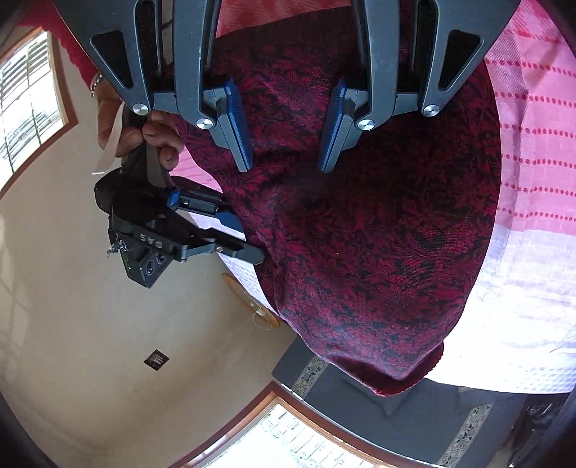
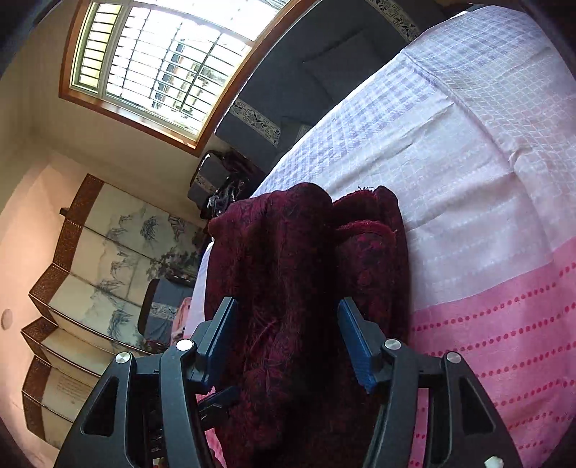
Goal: Fold small clothes
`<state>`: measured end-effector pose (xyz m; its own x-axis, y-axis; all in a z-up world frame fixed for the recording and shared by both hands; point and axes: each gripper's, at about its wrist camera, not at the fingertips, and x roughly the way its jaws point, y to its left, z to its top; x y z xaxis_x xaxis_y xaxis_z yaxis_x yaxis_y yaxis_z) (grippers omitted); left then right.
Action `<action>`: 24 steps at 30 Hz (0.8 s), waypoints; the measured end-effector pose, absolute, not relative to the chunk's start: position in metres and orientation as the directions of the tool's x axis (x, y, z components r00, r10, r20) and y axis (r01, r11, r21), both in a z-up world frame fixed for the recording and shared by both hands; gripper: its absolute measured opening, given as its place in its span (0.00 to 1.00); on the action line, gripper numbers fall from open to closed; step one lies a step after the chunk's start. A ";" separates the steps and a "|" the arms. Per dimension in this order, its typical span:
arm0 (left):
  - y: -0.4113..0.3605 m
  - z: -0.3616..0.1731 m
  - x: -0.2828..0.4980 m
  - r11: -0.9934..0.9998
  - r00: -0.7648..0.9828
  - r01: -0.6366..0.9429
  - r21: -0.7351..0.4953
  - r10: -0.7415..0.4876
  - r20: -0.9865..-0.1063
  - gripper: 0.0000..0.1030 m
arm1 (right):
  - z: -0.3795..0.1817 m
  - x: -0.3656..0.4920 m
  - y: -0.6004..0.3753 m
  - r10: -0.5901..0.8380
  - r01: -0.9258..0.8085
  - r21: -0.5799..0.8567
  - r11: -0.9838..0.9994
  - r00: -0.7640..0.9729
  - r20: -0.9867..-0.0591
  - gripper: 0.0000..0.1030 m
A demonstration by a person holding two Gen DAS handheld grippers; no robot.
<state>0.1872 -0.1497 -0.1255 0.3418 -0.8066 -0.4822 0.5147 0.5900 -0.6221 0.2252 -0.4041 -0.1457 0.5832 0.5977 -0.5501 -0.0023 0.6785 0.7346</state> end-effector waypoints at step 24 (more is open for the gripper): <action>-0.149 -0.132 0.160 0.658 0.404 0.542 -0.523 -0.750 -0.524 0.69 | -0.159 0.170 -0.459 0.418 0.154 0.709 0.688 0.715 -0.561 0.66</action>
